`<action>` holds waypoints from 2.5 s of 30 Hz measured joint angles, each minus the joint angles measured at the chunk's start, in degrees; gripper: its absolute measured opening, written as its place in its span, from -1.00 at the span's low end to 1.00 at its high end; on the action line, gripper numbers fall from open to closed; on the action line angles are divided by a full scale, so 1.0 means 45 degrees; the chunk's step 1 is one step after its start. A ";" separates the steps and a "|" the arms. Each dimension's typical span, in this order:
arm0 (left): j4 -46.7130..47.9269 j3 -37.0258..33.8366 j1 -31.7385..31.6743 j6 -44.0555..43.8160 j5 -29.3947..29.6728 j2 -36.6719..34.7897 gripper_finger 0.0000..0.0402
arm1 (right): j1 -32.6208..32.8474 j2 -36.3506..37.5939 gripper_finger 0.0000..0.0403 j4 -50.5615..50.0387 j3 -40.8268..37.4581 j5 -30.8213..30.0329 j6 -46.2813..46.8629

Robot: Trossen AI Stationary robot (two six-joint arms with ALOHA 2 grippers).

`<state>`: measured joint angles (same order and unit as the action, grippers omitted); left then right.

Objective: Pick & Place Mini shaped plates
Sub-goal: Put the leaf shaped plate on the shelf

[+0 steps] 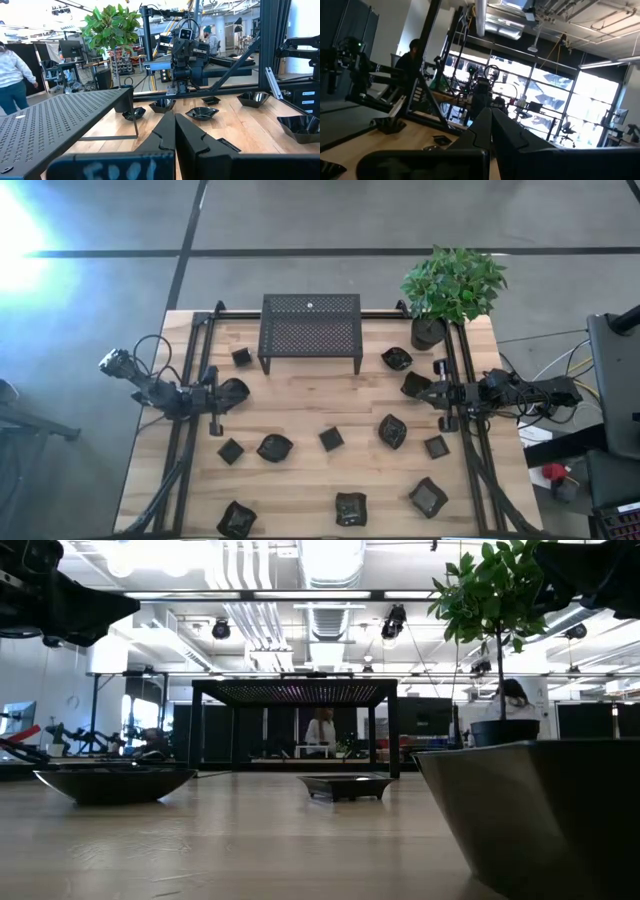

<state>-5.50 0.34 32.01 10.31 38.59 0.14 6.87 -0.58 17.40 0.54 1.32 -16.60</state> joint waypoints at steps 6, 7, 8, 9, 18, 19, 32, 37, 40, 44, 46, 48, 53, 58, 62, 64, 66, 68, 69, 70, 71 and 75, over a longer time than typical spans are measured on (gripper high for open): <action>0.0000 0.0000 0.0010 0.0005 -0.0002 -0.0003 -1.00 | 0.0000 0.0000 -0.96 0.0003 0.0000 -0.0005 -0.0749; 0.0000 0.0000 0.0010 0.0000 -0.0004 -0.0004 -1.00 | 0.0000 0.0000 -0.96 0.0002 0.0000 -0.0005 -0.0756; 0.0000 0.0000 0.0010 0.0005 0.0000 0.0000 -1.00 | 0.0000 0.0000 -0.96 0.0002 0.0000 -0.0005 -0.0742; 0.0000 0.0000 0.0010 0.0005 -0.0005 0.0000 -1.00 | 0.0000 0.0000 -0.96 -0.0003 0.0000 -0.0005 -0.0720; 0.0000 0.0000 0.0010 0.0005 0.0000 -0.0005 -1.00 | 0.0000 0.0000 -0.96 -0.0017 0.0000 -0.0178 -0.0674; 0.0000 0.0000 0.0010 0.0004 0.0000 0.0000 -1.00 | 0.0000 0.0000 -0.96 -0.0022 0.0000 -0.0395 -0.0674; -0.0005 0.0000 0.0005 0.0000 -0.0005 0.0000 -1.00 | -0.0005 0.0010 -0.96 -0.0330 0.0000 -0.3332 -0.0112; -0.0168 0.0000 -0.0005 -0.0761 -0.0010 -0.0004 -1.00 | -0.0005 0.0000 -0.96 -0.0594 -0.0005 -0.3334 0.0419; -0.0247 0.0000 -0.0005 -0.1621 -0.0029 0.0000 -1.00 | -0.0005 0.0000 -0.96 -0.0590 0.0000 -0.3332 0.0617; -0.0297 0.0000 -0.0005 -0.1697 -0.0034 0.0000 -1.00 | -0.0005 0.0000 -0.96 -0.0594 0.0000 -0.3332 0.0699; -0.0642 0.0000 -0.0005 -0.1593 0.0073 0.0000 -1.00 | -0.0005 0.0000 -0.96 -0.0691 -0.0003 -0.3332 0.0700; -0.0884 0.0007 -0.0013 -0.1591 0.0210 0.0000 -1.00 | -0.0005 0.0000 -0.96 -0.0833 0.0000 -0.3332 0.0709; -0.0434 0.0573 -0.0010 -0.1593 0.0814 0.0385 -1.00 | -0.0005 0.0000 -0.96 -0.0967 0.0000 -0.3332 0.1030; 0.0763 0.1539 -0.0010 -0.1908 0.1716 0.1569 -1.00 | -0.0005 0.0000 -0.96 -0.1171 -0.0005 -0.3331 0.1087; 0.1149 0.2385 -0.0015 -0.2498 0.2234 0.2865 -1.00 | -0.0005 0.0005 -0.96 -0.1178 0.0000 -0.3332 0.1416; 0.1357 0.2711 -0.0015 -0.2865 0.2233 0.3588 -1.00 | -0.0005 0.0000 -0.96 -0.1187 -0.0001 -0.3327 0.1532; 0.1601 0.3120 -0.0015 -0.3208 0.2291 0.4260 -1.00 | -0.0005 0.0005 -0.96 -0.1202 0.0000 -0.3327 0.1681; 0.2095 0.3538 -0.0015 -0.3762 0.2356 0.4934 -1.00 | -0.0005 0.0005 -0.96 -0.1204 0.0000 -0.3327 0.1760; 0.2441 0.3771 -0.0015 -0.4136 0.2361 0.5273 -1.00 | -0.0005 0.0005 -0.96 -0.1208 -0.0001 -0.3327 0.1798; 0.2749 0.4040 -0.0015 -0.4468 0.2361 0.5610 -1.00 | -0.0005 0.0005 -0.96 -0.1210 -0.0002 -0.3327 0.1798; 0.3085 0.4327 -0.0019 -0.4801 0.2414 0.5947 -1.00 | -0.0005 0.0005 -0.96 -0.1208 0.0000 -0.3327 0.1798; 0.5357 0.5647 -0.0081 -0.6486 0.2641 0.7183 -1.00 | -0.0005 0.0005 -0.96 -0.1222 0.0000 -0.3326 0.1806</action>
<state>18.61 25.75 31.64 -18.88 50.47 32.47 6.85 -0.56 11.90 0.54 -13.64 -8.48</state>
